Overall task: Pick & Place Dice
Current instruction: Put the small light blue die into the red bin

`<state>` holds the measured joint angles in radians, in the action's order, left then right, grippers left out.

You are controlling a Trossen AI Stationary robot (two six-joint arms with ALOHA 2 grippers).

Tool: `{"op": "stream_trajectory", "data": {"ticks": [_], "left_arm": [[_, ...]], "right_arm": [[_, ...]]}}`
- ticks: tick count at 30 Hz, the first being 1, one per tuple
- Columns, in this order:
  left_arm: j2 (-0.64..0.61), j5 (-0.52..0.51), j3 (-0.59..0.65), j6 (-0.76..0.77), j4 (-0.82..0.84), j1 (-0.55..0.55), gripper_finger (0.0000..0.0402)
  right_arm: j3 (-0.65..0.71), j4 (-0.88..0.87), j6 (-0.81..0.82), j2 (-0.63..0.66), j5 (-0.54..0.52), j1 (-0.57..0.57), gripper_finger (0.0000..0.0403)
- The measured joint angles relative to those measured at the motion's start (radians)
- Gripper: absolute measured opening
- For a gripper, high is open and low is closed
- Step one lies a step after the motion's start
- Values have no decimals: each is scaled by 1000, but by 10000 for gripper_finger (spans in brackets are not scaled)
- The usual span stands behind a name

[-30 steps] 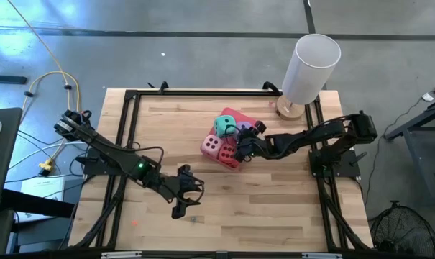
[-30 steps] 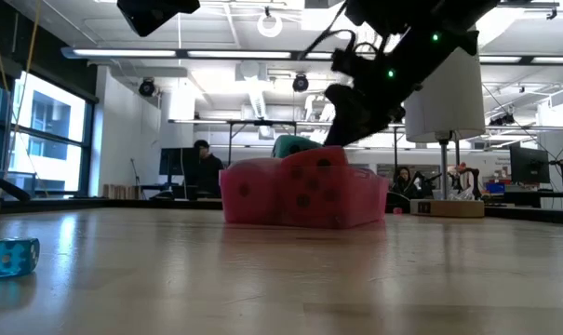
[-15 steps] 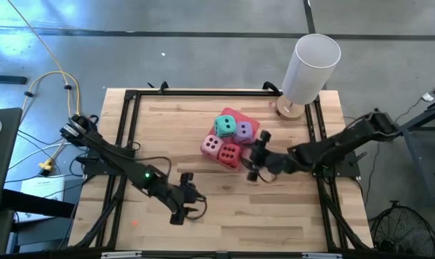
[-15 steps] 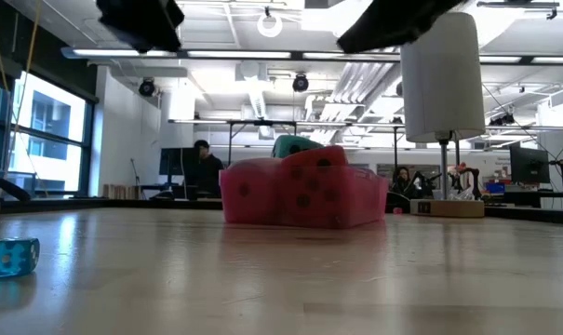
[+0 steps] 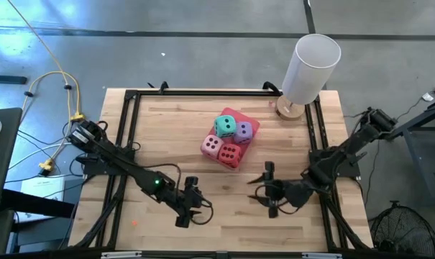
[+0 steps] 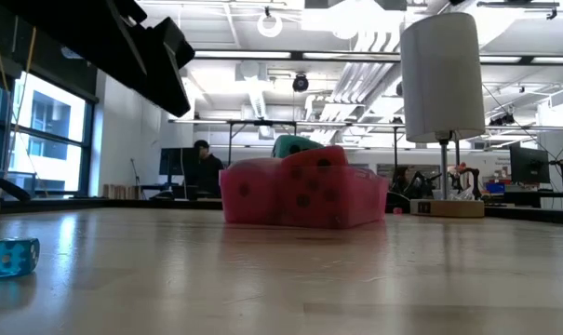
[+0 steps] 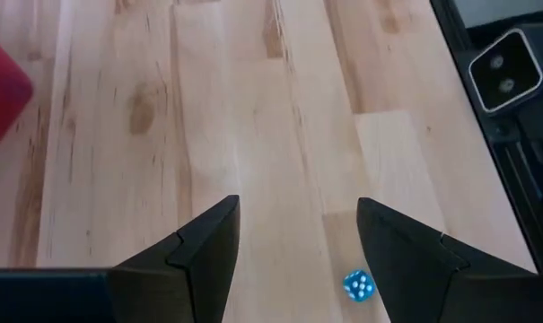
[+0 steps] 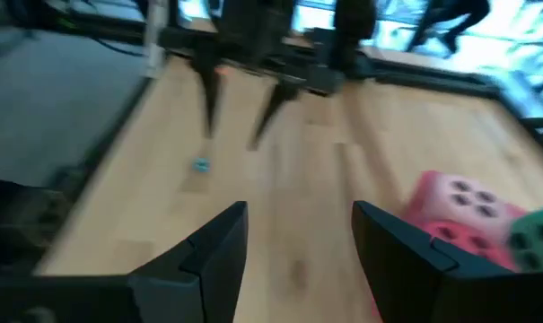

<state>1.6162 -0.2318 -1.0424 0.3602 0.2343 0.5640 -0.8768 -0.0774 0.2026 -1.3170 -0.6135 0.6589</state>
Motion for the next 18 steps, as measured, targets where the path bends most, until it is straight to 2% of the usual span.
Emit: {"op": "stream_trajectory", "data": {"ticks": [8,12,18], "left_arm": [[22,1,0,-31,26,11,218],[33,-3,0,-31,22,10,218],[48,9,0,-5,10,47,218]], "right_arm": [[0,2,164,-11,28,47,192],[1,3,257,-54,13,66,192],[1,96,358,-164,18,102,192]]}}
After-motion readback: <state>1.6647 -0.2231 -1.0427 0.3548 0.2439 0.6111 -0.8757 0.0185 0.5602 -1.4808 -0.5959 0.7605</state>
